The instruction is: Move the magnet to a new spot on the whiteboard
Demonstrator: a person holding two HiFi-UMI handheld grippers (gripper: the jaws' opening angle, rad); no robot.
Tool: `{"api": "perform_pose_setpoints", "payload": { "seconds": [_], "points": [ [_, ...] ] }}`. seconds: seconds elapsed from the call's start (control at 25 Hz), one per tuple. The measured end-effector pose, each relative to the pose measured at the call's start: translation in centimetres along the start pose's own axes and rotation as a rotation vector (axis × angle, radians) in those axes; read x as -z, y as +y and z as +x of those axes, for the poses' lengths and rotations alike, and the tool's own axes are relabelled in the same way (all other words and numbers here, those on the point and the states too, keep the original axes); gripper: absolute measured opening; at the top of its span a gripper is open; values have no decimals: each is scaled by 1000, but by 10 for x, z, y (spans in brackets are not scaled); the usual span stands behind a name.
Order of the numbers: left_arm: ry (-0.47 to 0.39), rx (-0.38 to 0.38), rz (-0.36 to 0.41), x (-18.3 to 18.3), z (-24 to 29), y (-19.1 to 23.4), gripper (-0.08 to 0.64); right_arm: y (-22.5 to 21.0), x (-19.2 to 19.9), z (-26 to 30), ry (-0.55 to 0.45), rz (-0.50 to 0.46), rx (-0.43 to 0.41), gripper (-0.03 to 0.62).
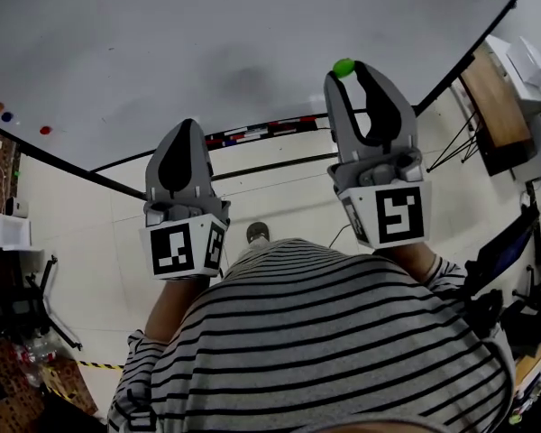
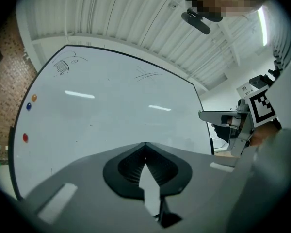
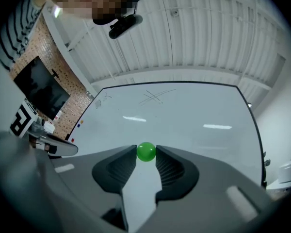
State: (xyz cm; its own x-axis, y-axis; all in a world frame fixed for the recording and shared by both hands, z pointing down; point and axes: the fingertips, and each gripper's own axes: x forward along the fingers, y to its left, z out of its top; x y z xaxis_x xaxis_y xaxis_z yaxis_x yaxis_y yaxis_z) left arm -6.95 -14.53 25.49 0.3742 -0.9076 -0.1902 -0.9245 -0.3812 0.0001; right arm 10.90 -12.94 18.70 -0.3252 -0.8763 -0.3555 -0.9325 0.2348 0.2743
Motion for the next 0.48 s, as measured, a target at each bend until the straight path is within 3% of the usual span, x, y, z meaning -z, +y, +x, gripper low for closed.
{"api": "perform_pose_setpoints", "payload": {
  "seconds": [0.48],
  "points": [
    [21, 18, 20, 0, -67, -82, 15, 9, -7, -90, 47, 88, -62, 112]
  ]
}}
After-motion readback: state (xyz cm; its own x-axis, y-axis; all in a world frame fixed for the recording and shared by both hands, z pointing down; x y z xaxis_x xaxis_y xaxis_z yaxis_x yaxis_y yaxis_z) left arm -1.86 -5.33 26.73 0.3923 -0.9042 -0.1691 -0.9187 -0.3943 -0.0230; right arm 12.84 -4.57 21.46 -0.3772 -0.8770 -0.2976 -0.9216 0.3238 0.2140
